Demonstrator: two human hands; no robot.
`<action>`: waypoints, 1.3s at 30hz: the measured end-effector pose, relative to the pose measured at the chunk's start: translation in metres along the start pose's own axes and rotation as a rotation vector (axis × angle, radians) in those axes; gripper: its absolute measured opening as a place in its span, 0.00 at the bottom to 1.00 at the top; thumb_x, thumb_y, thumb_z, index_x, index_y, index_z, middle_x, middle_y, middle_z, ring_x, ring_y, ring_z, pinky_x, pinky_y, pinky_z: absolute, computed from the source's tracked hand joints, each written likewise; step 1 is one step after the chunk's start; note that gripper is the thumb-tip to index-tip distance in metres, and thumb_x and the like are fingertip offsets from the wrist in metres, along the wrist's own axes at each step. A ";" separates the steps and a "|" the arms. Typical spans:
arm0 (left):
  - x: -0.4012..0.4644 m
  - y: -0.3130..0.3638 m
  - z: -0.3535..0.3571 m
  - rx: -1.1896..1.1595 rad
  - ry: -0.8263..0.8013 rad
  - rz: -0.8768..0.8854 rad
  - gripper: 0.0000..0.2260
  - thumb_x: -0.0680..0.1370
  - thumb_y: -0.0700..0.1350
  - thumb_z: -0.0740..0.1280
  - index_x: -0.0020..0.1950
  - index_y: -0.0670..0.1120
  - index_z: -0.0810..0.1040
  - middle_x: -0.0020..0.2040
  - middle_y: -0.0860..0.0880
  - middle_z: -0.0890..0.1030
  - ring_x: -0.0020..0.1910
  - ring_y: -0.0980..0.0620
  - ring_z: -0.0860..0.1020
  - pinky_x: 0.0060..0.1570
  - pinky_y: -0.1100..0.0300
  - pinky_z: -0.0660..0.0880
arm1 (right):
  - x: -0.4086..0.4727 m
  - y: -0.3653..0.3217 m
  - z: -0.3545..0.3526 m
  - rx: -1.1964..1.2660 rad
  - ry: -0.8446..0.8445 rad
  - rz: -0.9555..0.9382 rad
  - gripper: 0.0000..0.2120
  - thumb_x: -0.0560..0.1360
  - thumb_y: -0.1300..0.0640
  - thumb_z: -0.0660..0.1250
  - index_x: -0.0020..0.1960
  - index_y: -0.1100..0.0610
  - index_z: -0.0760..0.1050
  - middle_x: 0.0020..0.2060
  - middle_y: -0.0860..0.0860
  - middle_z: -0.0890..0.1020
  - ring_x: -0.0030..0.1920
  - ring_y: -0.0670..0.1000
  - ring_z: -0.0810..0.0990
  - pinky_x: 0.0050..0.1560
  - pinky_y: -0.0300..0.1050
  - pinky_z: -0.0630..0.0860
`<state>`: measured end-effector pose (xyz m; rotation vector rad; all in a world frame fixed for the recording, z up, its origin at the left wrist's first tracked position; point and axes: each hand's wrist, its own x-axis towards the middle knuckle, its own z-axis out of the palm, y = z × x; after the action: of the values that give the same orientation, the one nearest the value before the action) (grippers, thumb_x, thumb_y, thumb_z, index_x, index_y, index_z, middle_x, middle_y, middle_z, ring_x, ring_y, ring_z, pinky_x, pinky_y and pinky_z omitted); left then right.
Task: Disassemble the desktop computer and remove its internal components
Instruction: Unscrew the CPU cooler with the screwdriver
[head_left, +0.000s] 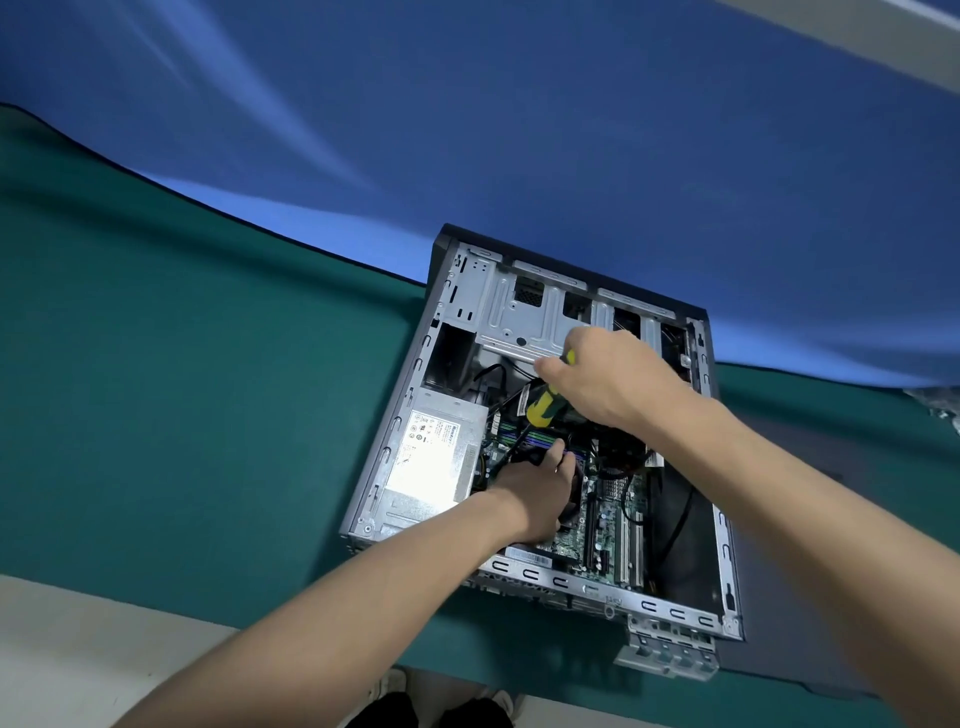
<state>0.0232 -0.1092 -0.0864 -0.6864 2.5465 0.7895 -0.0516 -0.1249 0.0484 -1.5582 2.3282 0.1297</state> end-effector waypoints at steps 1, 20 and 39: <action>0.000 0.000 -0.001 -0.012 -0.004 -0.004 0.35 0.79 0.43 0.64 0.77 0.42 0.43 0.77 0.43 0.38 0.47 0.41 0.78 0.43 0.52 0.77 | 0.001 0.001 -0.002 0.028 -0.036 -0.038 0.14 0.78 0.46 0.59 0.45 0.57 0.69 0.37 0.53 0.75 0.40 0.56 0.75 0.35 0.45 0.66; 0.002 -0.001 0.002 -0.020 -0.002 -0.002 0.35 0.78 0.42 0.65 0.77 0.42 0.45 0.77 0.44 0.39 0.48 0.39 0.78 0.43 0.53 0.74 | -0.003 0.003 -0.008 -0.161 -0.058 -0.101 0.21 0.81 0.43 0.53 0.38 0.59 0.67 0.31 0.52 0.70 0.39 0.58 0.73 0.34 0.46 0.64; 0.004 -0.002 0.004 -0.018 -0.009 -0.007 0.36 0.79 0.43 0.65 0.77 0.43 0.44 0.77 0.44 0.39 0.50 0.39 0.78 0.48 0.50 0.77 | -0.007 0.004 0.001 -0.072 -0.013 -0.150 0.13 0.79 0.48 0.60 0.50 0.58 0.67 0.43 0.57 0.80 0.40 0.58 0.76 0.37 0.48 0.70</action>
<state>0.0220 -0.1096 -0.0920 -0.6958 2.5308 0.8118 -0.0526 -0.1167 0.0499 -1.7551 2.2095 0.1879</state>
